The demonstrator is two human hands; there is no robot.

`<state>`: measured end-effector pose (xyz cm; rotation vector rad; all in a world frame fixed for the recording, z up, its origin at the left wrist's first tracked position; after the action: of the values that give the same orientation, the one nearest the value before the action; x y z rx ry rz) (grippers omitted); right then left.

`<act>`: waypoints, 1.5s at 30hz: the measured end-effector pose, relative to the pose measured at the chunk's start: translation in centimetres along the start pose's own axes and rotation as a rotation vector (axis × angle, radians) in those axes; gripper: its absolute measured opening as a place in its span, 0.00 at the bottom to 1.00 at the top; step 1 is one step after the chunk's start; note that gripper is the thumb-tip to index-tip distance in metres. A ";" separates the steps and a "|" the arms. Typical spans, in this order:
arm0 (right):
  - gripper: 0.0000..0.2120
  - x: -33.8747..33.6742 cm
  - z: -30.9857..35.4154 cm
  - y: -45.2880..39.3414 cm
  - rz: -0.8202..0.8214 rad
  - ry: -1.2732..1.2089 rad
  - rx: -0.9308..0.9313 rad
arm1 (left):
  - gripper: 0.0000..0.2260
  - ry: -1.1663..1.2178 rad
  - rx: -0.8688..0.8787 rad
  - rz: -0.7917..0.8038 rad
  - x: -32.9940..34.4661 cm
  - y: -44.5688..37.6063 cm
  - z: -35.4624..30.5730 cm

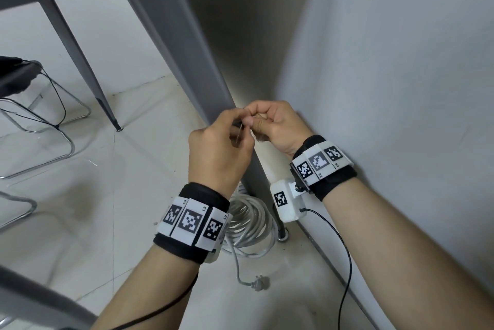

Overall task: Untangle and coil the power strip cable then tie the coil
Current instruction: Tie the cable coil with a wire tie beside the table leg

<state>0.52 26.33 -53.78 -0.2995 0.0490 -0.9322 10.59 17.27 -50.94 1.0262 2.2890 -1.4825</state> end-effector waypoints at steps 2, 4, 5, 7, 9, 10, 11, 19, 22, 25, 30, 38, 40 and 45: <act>0.11 -0.1 0.0 -0.1 0.012 0.023 0.003 | 0.10 -0.050 -0.001 0.019 -0.1 0.0 -0.2; 0.11 -0.2 0.0 0.0 0.017 0.046 0.002 | 0.08 -0.077 -0.024 0.030 -0.3 0.0 -0.1; 0.12 -0.3 0.0 0.1 0.017 0.061 -0.001 | 0.06 -0.087 -0.040 0.031 -0.4 0.0 -0.1; 0.12 -0.3 0.1 0.2 0.023 0.093 -0.008 | 0.04 -0.117 -0.035 0.039 -0.5 0.2 -0.2; 0.12 -0.3 0.2 0.3 0.033 0.105 -0.012 | 0.04 -0.155 -0.014 0.065 -0.4 0.2 -0.5; 0.12 -0.3 0.3 0.2 0.037 0.105 -0.014 | 0.04 -0.169 -0.024 0.085 -0.4 0.2 -0.5; 0.12 -0.3 0.2 0.2 0.042 0.104 -0.016 | 0.04 -0.175 -0.047 0.105 -0.3 0.1 -0.5; 0.11 -0.3 -0.1 0.1 0.099 0.068 -0.016 | 0.04 -0.173 -0.142 0.226 -0.1 0.0 0.4; 0.10 -0.3 0.0 0.1 0.123 0.090 0.001 | 0.05 -0.195 -0.120 0.199 0.4 0.1 0.5; 0.10 -0.3 0.1 0.1 0.143 0.100 0.008 | 0.05 -0.219 -0.084 0.156 0.6 0.1 0.5; 0.10 -0.6 -0.2 -0.2 0.142 0.105 0.006 | 0.04 -0.221 -0.005 0.098 0.7 0.2 0.5; 0.10 -0.5 -0.7 -0.6 0.154 0.034 0.015 | 0.05 -0.069 0.096 -0.025 -0.2 0.6 0.6; 0.09 -0.5 -0.7 -0.5 0.161 0.015 0.021 | 0.03 -0.066 0.159 -0.034 -0.2 0.7 0.7; 0.10 -0.2 -0.9 -0.4 0.163 -0.082 0.060 | 0.02 -0.075 0.226 -0.077 0.0 0.9 1.1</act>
<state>-0.12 26.04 -54.58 -0.2737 -0.0290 -0.7574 10.99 16.52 -52.11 0.9293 2.1696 -1.8119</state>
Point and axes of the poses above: each hand's wrist, its own y-axis away from the middle knuckle, its own x-axis out of the palm, z = x × y, the point moved 3 cm from there along -y, towards the middle knuckle
